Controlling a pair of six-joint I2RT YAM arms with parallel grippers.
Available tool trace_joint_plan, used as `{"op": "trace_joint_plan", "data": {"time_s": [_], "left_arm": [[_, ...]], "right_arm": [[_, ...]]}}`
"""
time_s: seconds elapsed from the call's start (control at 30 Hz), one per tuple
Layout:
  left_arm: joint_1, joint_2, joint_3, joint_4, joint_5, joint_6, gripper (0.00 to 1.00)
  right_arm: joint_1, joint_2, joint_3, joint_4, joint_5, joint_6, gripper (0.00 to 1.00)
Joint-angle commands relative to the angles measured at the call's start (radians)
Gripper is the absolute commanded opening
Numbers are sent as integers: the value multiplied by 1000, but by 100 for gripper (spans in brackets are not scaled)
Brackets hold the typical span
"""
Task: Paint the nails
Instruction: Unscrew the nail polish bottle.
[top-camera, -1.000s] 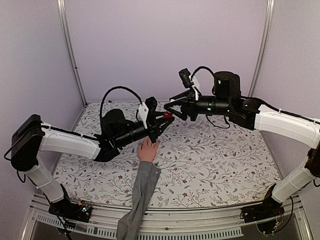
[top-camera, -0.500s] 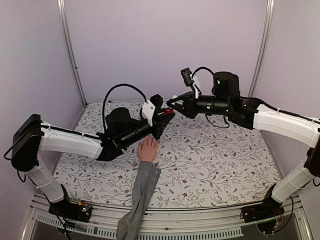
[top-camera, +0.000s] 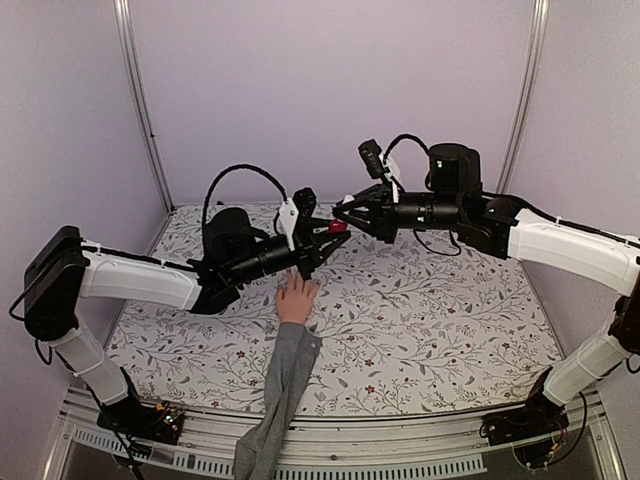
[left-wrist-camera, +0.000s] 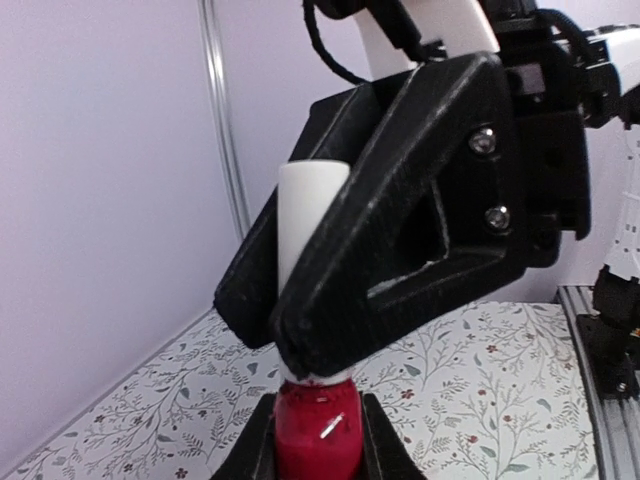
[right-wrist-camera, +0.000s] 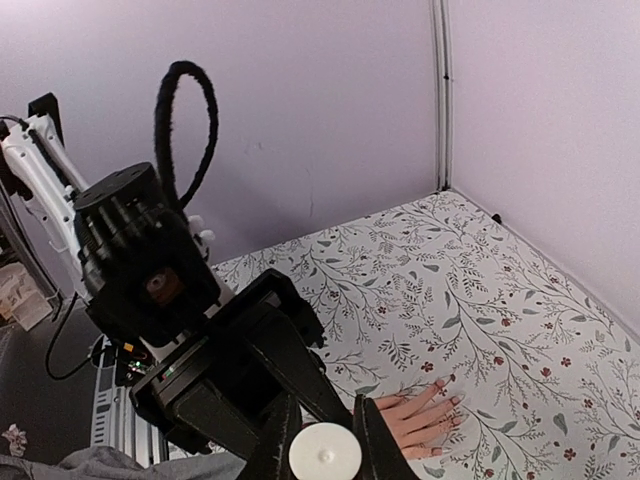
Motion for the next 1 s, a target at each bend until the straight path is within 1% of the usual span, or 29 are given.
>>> {"op": "trace_joint_plan", "data": {"time_s": [0.0,0.13,0.2,0.4,0.57,0.67,0.73,0.8,0.9,0.97], "left_arm": [[29,-6,-21,88,371,-109,0],[36,1,-5,109,570,-133,0],[36,4,10,107,644,-141,0],[36,27,42,133,813,-190,0],[36,66,69,217,920,-284,0],[38,84,71,281,936,-330,0],[40,87,68,294,922,-336,0],[45,85,61,293,891,-330,0],[56,69,39,288,813,-310,0],[67,56,21,286,761,-296,0]], "right_arm": [[12,-43,-19,39,-196,-117,0],[12,-51,-16,16,-276,-171,0],[12,-54,-12,6,-321,-192,0],[12,-60,-11,-18,-472,-270,0],[12,-49,20,-96,-545,-339,0],[12,-40,29,-119,-558,-358,0],[14,-37,31,-126,-559,-364,0],[13,-38,32,-130,-551,-363,10],[13,-40,32,-132,-529,-357,28],[13,-42,27,-127,-512,-352,38]]}}
